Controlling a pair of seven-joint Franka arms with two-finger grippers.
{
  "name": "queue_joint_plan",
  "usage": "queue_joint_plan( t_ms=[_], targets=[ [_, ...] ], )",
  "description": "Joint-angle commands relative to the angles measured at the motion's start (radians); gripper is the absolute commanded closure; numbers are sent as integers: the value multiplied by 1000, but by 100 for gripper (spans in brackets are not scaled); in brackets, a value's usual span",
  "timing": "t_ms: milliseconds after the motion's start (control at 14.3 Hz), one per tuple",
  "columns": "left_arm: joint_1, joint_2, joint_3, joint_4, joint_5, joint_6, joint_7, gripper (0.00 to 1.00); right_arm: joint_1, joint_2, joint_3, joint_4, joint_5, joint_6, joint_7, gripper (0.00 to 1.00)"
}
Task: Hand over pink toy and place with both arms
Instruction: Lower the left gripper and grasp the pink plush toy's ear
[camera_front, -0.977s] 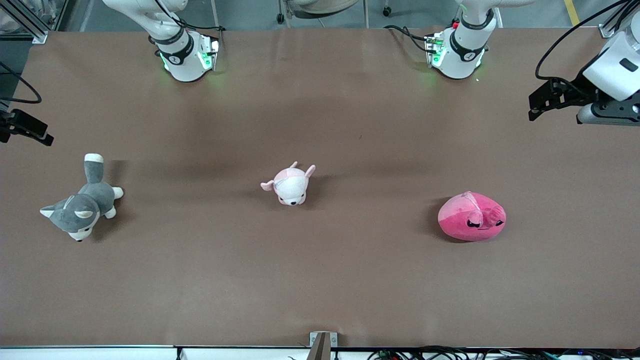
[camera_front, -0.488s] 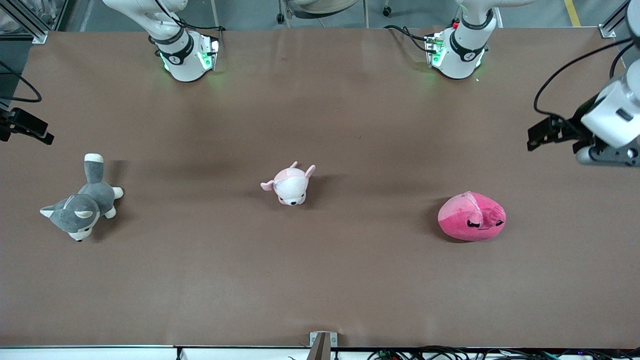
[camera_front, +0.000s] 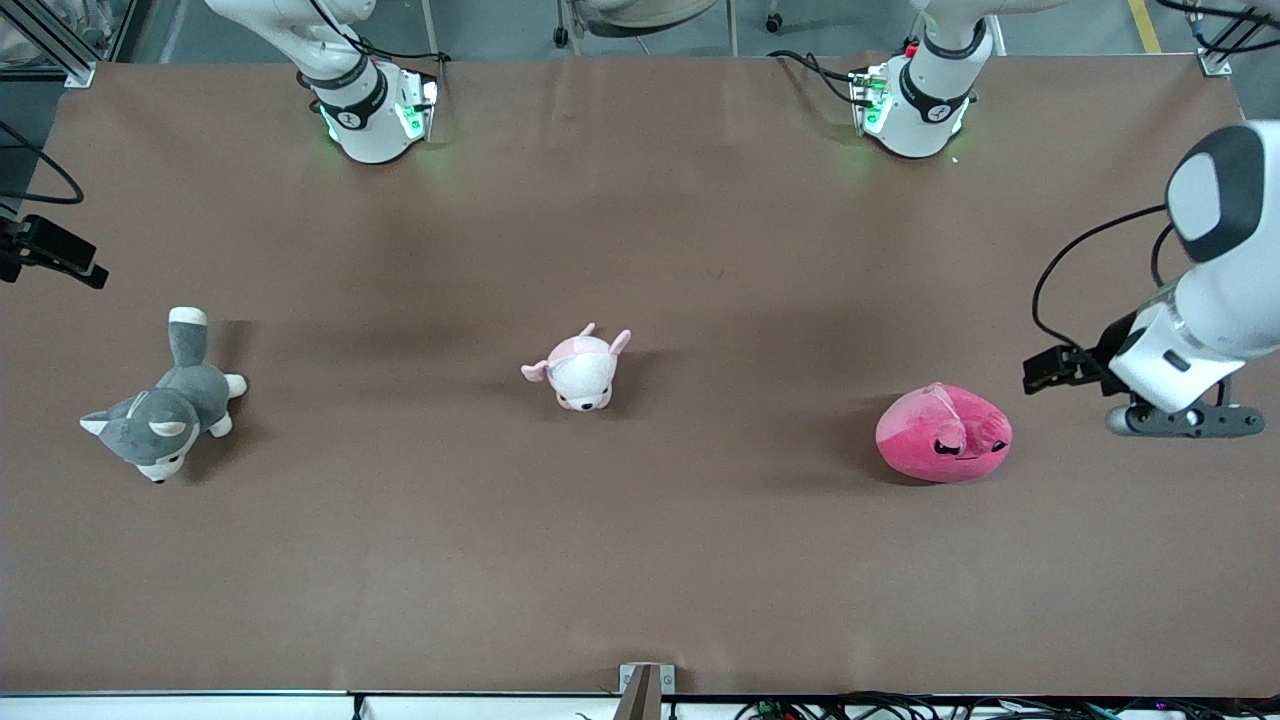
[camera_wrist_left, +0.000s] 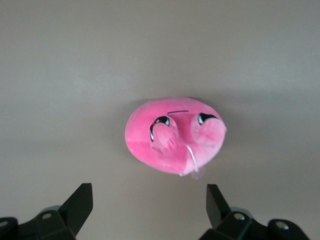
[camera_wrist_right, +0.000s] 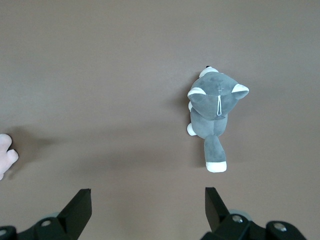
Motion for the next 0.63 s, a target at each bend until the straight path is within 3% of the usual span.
queue_joint_plan(
  t_ms=[0, 140, 279, 558],
  targets=[
    [4, 44, -4, -18, -20, 69, 1, 2, 14, -30, -6, -28, -21, 1, -6, 0],
    [3, 75, -4, -18, -20, 83, 0, 6, 14, -30, -6, -28, -21, 1, -6, 0],
    [3, 100, -4, -14, -50, 101, 0, 21, 14, -30, -6, -28, -21, -2, -6, 0],
    [1, 144, -3, -9, -101, 148, 0, 29, 13, -30, -6, -28, -21, -2, -6, 0]
  ],
)
